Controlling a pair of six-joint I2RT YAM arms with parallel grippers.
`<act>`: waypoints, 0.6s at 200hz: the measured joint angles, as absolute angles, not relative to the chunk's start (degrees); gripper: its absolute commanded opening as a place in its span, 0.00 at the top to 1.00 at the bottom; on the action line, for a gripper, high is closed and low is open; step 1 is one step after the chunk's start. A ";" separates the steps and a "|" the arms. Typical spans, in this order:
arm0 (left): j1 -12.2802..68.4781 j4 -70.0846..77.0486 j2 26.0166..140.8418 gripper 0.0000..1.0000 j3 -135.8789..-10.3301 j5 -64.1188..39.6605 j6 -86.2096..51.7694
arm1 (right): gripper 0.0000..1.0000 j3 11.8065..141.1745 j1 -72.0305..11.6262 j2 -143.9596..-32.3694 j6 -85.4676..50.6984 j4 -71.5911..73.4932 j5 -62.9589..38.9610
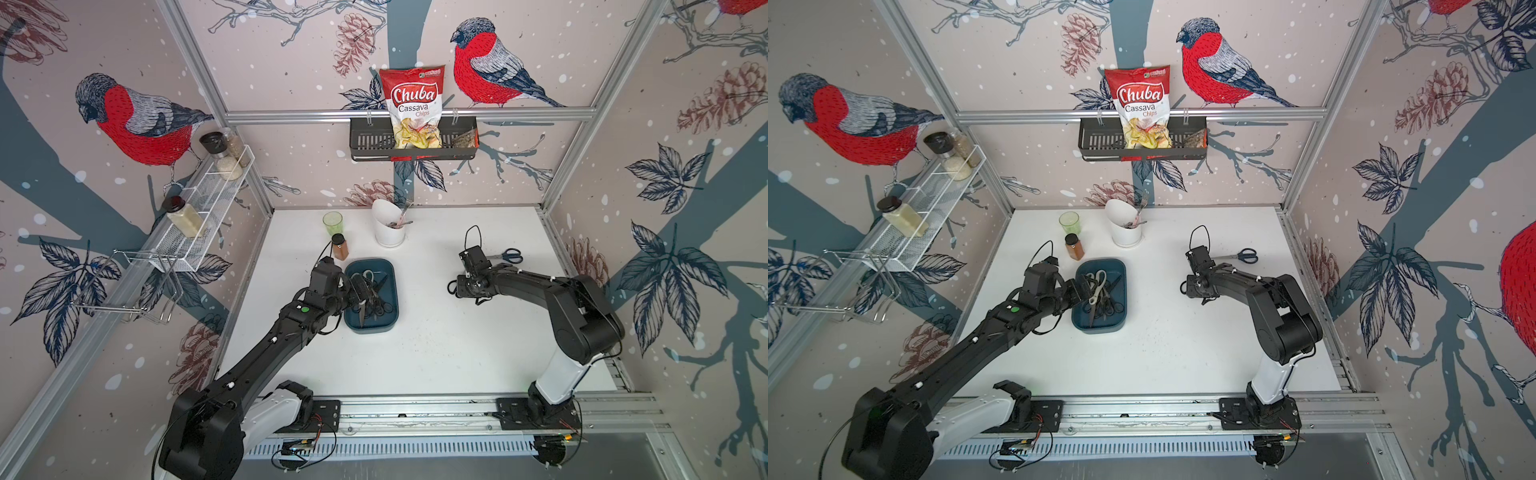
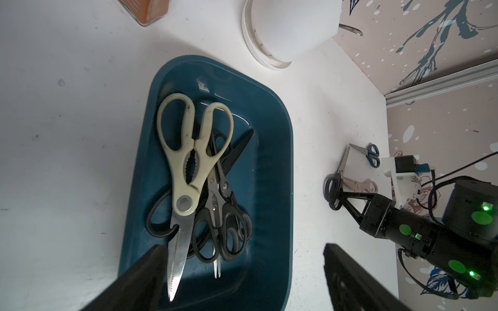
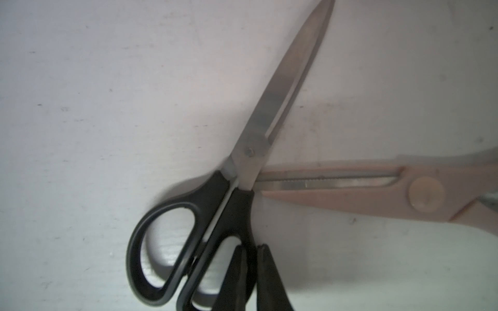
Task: Put the scissors into the storage box
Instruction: Pick up the scissors from the center of the board.
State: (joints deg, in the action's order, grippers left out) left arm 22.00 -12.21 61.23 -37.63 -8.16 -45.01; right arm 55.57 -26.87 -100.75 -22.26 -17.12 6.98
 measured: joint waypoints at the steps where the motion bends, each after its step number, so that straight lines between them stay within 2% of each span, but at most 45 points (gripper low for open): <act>1: 22.00 -12.21 61.23 0.05 -37.63 -8.12 -45.01 | 1.00 55.57 -26.87 -100.75 -22.26 -17.15 6.98; 47: 20.58 -11.68 59.72 0.05 -35.35 -5.93 -46.33 | 1.00 58.30 -29.41 -98.13 -21.02 -21.12 3.38; 82: 15.77 -10.81 56.60 0.05 -32.10 -5.85 -48.03 | 1.00 63.24 -31.00 -96.38 -20.99 -22.52 2.52; 120: 10.70 -9.93 52.12 0.05 -26.74 -5.98 -49.58 | 1.00 70.13 -36.77 -95.94 -21.02 -24.51 2.50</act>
